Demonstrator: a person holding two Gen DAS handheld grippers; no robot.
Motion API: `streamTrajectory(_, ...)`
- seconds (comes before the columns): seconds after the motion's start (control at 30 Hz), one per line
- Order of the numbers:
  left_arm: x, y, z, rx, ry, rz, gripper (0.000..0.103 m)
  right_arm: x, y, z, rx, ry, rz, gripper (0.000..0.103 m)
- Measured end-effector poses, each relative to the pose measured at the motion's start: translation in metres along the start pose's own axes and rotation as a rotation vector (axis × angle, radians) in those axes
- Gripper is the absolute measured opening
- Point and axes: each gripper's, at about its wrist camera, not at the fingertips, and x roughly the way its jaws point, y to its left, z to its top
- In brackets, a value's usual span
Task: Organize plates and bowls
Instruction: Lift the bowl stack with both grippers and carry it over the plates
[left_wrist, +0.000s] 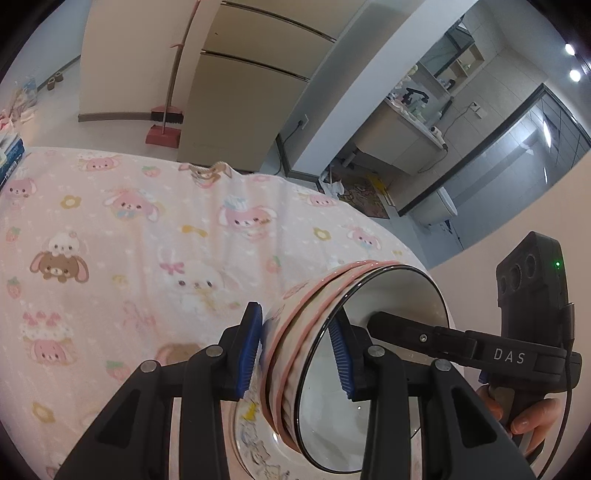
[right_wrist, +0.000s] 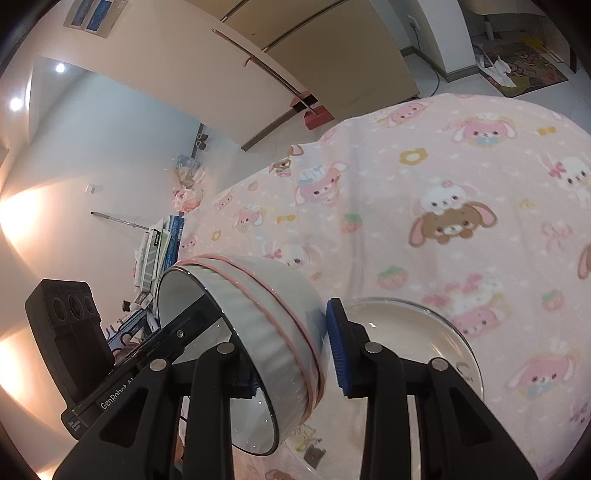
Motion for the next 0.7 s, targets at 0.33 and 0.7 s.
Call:
streamTrajectory(0.33, 0.003, -0.033, -0.05, 0.042, 0.038, -0.003, 0.039, -0.028, -0.036, -0.047, 0.032, 0.001, -0.019, 0.03)
streamTrajectory(0.7, 0.016, -0.044, -0.071, 0.072, 0.106, 0.001, 0.039, -0.031, -0.059, -0.069, 0.057, 0.026, -0.026, 0.03)
